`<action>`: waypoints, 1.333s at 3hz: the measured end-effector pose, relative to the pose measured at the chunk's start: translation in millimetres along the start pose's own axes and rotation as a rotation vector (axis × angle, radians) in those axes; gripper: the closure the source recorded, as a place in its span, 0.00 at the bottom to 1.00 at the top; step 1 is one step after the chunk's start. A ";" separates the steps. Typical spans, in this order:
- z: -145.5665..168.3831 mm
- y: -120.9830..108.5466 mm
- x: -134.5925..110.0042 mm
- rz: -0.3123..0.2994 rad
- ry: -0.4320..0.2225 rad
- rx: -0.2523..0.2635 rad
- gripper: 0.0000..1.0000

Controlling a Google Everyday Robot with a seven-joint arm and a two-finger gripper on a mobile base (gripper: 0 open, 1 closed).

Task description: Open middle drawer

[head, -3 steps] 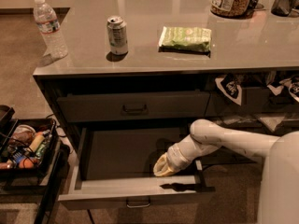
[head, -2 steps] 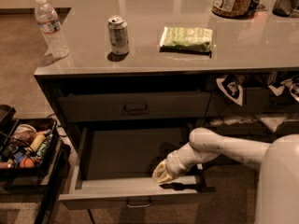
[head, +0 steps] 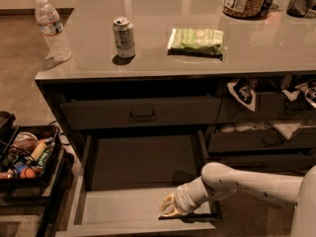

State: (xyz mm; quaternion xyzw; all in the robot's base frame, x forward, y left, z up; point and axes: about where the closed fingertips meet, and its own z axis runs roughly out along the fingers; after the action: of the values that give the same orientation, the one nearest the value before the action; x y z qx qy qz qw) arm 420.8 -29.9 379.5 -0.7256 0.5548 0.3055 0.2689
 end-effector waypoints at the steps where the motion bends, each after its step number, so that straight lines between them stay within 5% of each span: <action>1: 0.0 -0.1 0.0 0.000 0.000 0.000 1.00; 3: -28.9 -52.1 -8.8 -0.035 0.014 0.008 1.00; 4: -90.0 -68.3 -18.0 -0.030 0.039 0.071 1.00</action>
Offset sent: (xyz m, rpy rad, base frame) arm 0.0428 0.0051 0.0123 -0.0015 -0.0386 0.0393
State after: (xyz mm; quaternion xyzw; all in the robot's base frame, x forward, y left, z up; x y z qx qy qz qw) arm 496.5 -67.6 456.6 -0.7295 0.5596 0.2675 0.2883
